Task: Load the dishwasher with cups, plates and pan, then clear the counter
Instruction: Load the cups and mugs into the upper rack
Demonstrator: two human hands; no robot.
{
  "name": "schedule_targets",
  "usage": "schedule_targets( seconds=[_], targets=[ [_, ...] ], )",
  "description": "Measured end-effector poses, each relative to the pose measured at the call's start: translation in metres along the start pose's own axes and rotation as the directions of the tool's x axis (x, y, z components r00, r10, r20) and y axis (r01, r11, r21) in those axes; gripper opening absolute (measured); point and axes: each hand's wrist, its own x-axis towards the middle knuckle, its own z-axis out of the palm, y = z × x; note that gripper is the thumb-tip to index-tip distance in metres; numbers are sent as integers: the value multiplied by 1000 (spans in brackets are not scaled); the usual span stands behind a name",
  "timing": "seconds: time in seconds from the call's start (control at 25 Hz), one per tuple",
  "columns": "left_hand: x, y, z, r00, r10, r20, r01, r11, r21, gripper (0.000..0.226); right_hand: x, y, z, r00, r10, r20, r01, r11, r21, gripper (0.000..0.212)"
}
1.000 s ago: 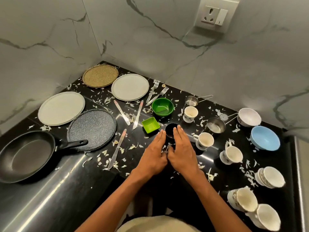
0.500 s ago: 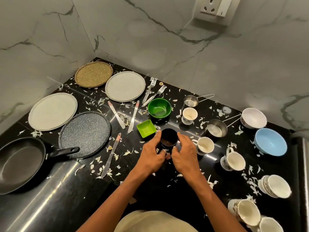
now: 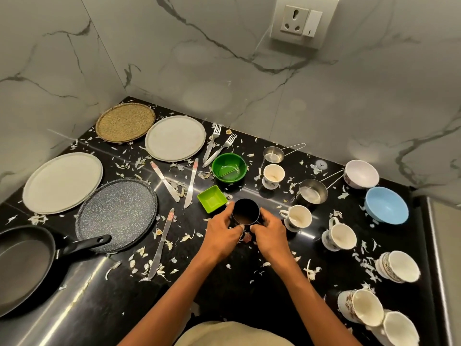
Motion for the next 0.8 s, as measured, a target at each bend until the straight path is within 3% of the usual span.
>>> schedule_targets(
  seconds=[0.12,0.32,0.4,0.56,0.8],
  targets=[
    [-7,0,-4,1000,0,22,3,988,-153,75,-9,-1,-4,999,16,-43,-11,994,111,49],
    [-36,13,-8,984,150,94,-123,961,-247,79,-47,-1,-12,965,-150,-217,179,977,120,48],
    [-50,20,-10,965,231,128,-181,932,-314,72,-65,5,-13,911,-258,-321,269,963,-11,62],
    [-71,28,-11,912,350,214,-247,885,-393,70,-111,11,-15,773,-406,-487,388,911,-143,67],
    [-104,28,13,809,410,422,-208,870,-447,64,-174,36,-27,632,-359,-687,308,930,-202,68]
  ],
)
